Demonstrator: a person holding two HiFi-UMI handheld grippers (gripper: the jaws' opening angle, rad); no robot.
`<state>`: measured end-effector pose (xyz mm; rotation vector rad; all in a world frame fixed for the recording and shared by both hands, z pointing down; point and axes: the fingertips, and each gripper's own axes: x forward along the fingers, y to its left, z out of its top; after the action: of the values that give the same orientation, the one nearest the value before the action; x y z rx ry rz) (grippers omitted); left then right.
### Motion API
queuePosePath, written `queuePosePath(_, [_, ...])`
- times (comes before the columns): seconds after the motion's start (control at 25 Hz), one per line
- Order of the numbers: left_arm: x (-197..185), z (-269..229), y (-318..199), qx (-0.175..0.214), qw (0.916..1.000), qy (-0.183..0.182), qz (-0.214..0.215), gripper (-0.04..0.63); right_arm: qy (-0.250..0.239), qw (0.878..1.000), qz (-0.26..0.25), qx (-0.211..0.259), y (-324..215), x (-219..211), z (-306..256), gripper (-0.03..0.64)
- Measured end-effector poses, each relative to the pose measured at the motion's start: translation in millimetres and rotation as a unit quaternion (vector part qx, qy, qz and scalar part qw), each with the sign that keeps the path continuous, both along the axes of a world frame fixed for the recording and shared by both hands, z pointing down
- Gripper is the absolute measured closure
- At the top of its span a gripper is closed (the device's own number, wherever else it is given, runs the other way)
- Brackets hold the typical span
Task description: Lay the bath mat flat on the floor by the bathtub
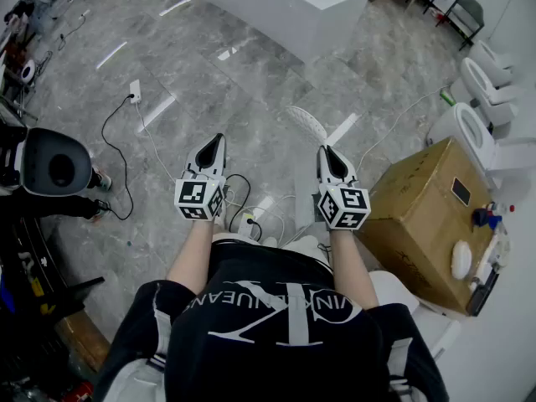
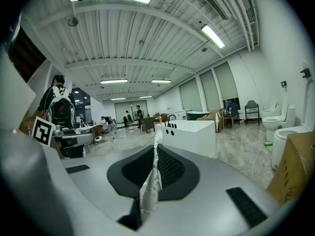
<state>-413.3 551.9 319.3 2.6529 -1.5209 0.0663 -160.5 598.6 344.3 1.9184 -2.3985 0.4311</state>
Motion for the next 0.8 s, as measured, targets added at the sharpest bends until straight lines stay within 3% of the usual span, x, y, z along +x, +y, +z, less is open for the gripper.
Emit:
queuePosePath(0.44, [35,-17,-5,0.016,0.9995,-0.011,0.023,0.58,-0.003,0.999,0.043,0.01,10,53,-11,0.58])
queuePosePath(0.8, [27,-9,-46,0.006,0.9998,-0.01,0.016,0.58,-0.018,0.998,0.065,0.012,-36,69,-11,0.579])
